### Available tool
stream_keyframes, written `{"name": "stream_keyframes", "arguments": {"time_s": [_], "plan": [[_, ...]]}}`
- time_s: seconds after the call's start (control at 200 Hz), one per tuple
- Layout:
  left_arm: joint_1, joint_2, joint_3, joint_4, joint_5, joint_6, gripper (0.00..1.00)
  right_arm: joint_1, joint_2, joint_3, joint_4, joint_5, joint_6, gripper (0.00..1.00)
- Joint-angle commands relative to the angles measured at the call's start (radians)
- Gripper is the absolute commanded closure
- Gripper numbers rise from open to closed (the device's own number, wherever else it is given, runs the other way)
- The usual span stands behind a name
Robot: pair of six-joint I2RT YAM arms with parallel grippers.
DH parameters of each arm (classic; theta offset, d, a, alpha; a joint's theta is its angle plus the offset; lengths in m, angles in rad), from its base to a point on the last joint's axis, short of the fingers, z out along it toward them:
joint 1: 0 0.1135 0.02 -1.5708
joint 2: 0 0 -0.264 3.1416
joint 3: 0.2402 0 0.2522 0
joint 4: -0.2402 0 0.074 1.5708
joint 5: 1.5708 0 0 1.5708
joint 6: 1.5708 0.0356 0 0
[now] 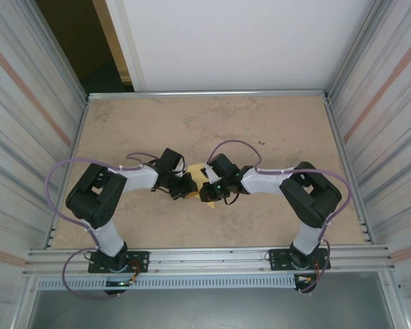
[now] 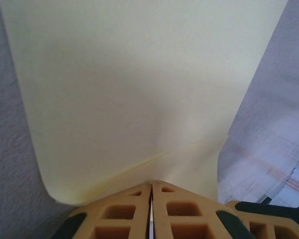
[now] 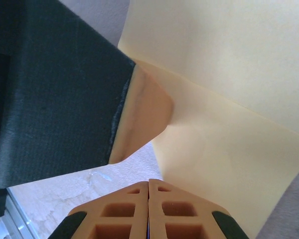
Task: Fold a paper plane with a square sheet of paper (pick it up from the middle)
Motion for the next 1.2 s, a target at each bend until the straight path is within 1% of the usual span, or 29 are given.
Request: {"name": "stream_keyframes", "arguments": {"time_s": [0.0, 0.802, 1.027, 1.193], "plan": [[-0.006, 0.053, -0.014, -0.084, -0.057, 0.013, 0.89, -0.009, 0.019, 0.014, -0.028, 0.02, -0.023, 0.94], [-0.004, 0.057, 0.011, -0.11, -0.057, 0.03, 0.89, -0.024, 0.033, 0.016, -0.066, 0.047, -0.045, 0.94], [-0.002, -0.026, 0.051, -0.044, -0.02, 0.057, 0.88, -0.026, 0.045, 0.015, -0.079, 0.052, -0.047, 0.95], [-0.003, -0.078, 0.031, -0.002, -0.01, 0.069, 0.88, -0.026, 0.051, 0.015, -0.082, 0.057, -0.046, 0.96]]}}
